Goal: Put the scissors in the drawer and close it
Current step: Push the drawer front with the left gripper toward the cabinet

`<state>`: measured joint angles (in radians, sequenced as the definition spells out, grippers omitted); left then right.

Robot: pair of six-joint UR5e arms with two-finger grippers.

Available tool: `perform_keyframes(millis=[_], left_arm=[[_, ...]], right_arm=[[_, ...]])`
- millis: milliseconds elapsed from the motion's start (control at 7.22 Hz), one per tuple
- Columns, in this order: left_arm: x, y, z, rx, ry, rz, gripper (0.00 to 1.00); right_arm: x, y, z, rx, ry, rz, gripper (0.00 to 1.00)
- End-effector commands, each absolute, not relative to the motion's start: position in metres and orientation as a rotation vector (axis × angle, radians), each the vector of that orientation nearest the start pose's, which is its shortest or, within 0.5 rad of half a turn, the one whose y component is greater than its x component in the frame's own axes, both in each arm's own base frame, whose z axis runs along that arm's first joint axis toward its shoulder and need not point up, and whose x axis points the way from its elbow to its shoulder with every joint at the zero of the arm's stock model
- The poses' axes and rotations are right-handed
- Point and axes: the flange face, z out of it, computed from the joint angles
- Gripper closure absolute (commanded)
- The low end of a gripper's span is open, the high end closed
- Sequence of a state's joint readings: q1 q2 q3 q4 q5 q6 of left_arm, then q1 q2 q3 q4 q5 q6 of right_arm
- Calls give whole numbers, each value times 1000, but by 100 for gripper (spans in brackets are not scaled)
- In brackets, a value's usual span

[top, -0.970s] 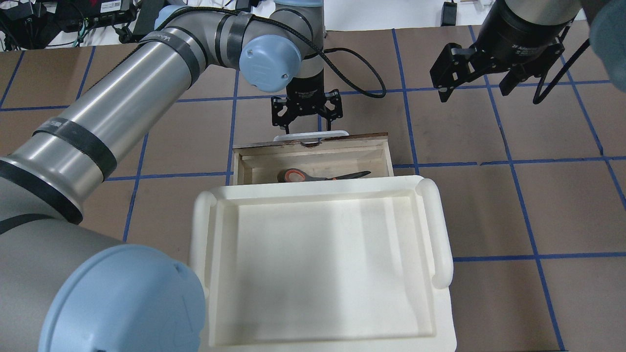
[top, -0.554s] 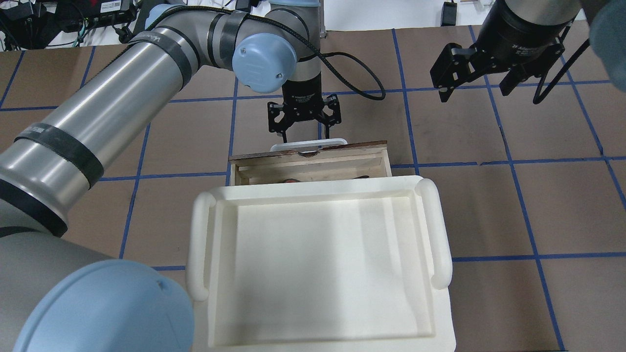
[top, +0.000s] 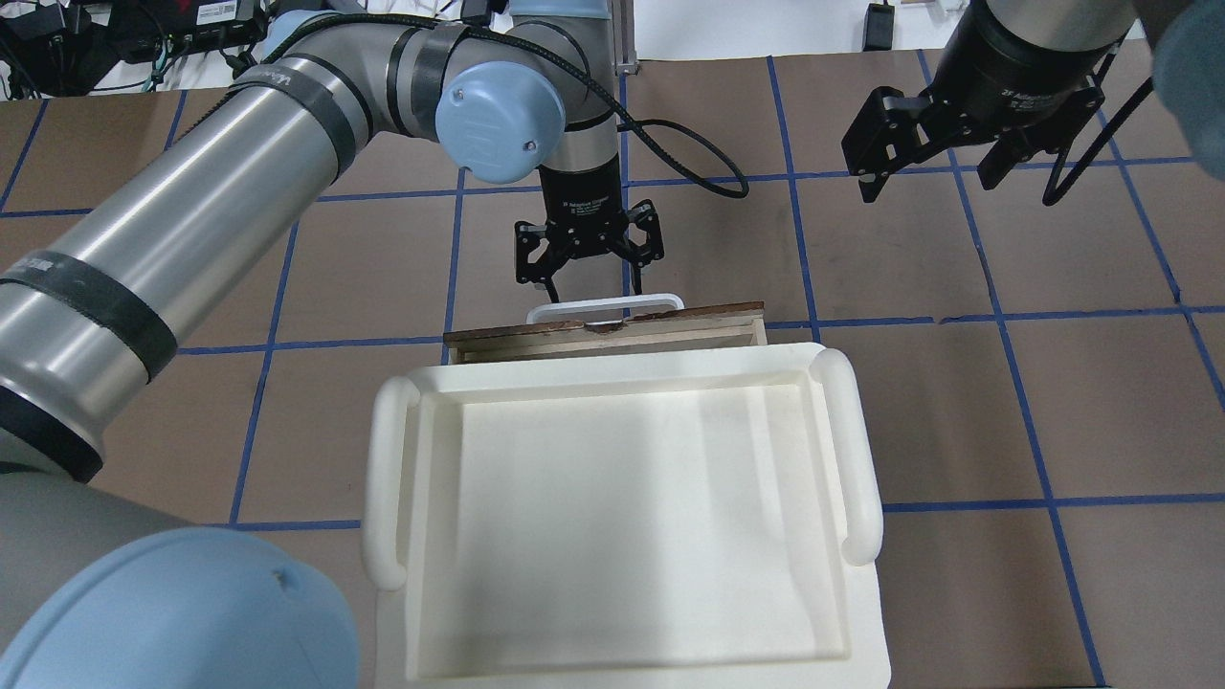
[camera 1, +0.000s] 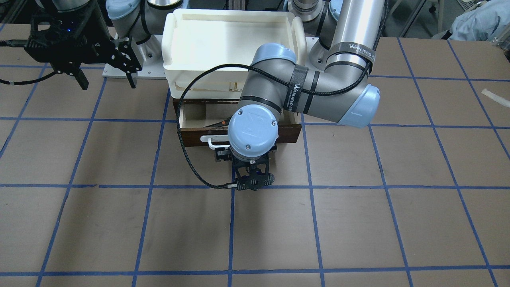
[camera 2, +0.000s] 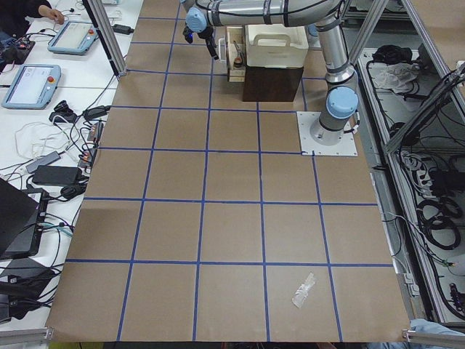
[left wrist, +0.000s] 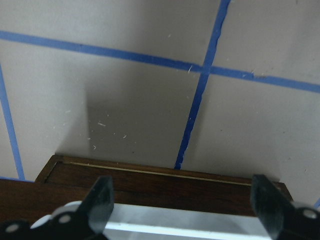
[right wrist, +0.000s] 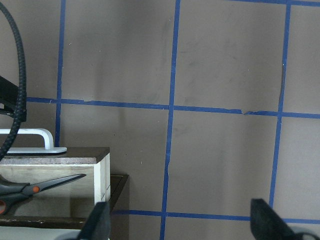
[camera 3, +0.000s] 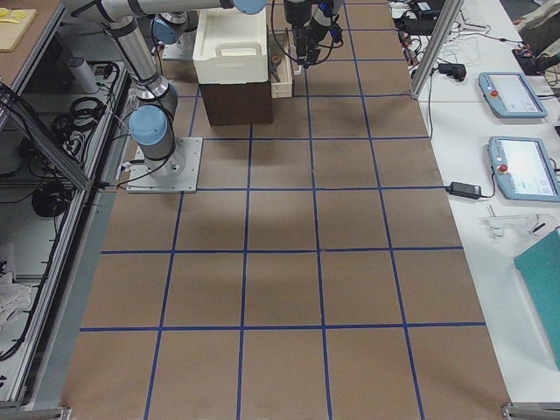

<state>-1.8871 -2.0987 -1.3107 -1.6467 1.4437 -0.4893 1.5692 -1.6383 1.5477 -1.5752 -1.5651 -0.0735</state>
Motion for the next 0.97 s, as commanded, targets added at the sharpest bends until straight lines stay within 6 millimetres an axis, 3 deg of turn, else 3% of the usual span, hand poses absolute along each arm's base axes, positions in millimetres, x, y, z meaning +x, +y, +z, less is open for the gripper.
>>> perform_keyframes(millis=[0, 831], left_arm=[[-341, -564, 291, -303, 3043, 609, 0], [-347, -533, 276, -283, 3023, 782, 0]], right_arm=[[133, -471, 532, -113, 3133, -147, 0], [133, -471, 532, -113, 3135, -152, 0]])
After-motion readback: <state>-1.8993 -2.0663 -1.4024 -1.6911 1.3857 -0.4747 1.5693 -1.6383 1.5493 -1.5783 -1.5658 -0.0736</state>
